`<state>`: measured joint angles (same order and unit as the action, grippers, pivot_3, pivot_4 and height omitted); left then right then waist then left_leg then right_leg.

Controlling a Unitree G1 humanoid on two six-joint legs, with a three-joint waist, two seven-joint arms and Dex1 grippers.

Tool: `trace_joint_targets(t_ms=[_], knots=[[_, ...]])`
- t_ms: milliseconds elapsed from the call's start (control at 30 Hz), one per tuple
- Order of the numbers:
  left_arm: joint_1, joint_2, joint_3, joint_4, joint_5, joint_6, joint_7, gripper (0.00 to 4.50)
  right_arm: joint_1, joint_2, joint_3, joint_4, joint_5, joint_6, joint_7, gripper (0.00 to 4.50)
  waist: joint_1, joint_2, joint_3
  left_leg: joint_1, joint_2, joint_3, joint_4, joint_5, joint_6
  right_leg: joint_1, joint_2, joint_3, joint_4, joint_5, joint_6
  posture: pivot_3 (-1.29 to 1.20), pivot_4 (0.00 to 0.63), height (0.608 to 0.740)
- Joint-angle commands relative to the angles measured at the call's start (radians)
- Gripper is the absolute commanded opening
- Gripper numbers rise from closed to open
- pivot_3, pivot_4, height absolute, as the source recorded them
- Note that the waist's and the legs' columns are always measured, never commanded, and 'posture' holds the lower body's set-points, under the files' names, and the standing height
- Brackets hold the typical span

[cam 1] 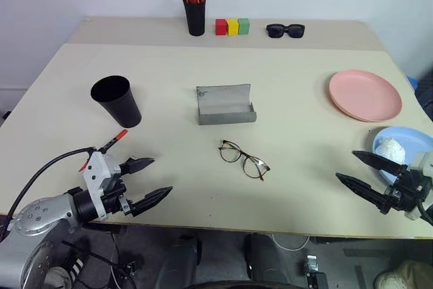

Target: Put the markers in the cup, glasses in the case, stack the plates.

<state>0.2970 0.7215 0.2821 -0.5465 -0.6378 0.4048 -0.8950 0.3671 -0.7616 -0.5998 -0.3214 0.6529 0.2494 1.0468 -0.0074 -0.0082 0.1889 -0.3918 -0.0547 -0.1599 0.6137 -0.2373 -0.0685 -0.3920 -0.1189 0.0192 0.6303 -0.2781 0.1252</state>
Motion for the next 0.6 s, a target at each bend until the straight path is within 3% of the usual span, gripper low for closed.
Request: trace_joint_targets(t_ms=[33, 367, 600], knots=[[-0.017, -0.007, -0.009, -0.010, -0.015, -0.002, -0.003, 4.50, -0.011, 0.008, -0.026, -0.012, 0.016, -0.027, 0.010, 3.60, -0.001, 0.000, 0.000, 0.000, 0.000, 0.000, 0.000, 0.000, 0.000, 0.000, 0.000, 0.000, 0.000, 0.000, 0.000, 0.00, 0.150, 0.740], [0.034, -0.017, 0.005, 0.022, 0.029, -0.053, -0.021, 4.50, -0.014, 0.032, -0.017, -0.015, 0.022, -0.035, 0.027, 3.60, 0.000, 0.000, 0.000, 0.000, 0.000, 0.000, 0.000, 0.000, 0.000, 0.000, 0.000, 0.000, 0.000, 0.000, 0.000, 0.00, 0.150, 0.740], [0.038, -0.030, 0.038, 0.047, 0.063, -0.099, 0.006, 4.50, -0.067, 0.052, 0.088, -0.011, -0.036, -0.070, 0.019, 3.60, -0.003, 0.000, 0.000, 0.000, 0.000, 0.000, 0.000, 0.000, 0.000, 0.000, 0.000, 0.000, 0.000, 0.000, 0.000, 0.00, 0.150, 0.740]])
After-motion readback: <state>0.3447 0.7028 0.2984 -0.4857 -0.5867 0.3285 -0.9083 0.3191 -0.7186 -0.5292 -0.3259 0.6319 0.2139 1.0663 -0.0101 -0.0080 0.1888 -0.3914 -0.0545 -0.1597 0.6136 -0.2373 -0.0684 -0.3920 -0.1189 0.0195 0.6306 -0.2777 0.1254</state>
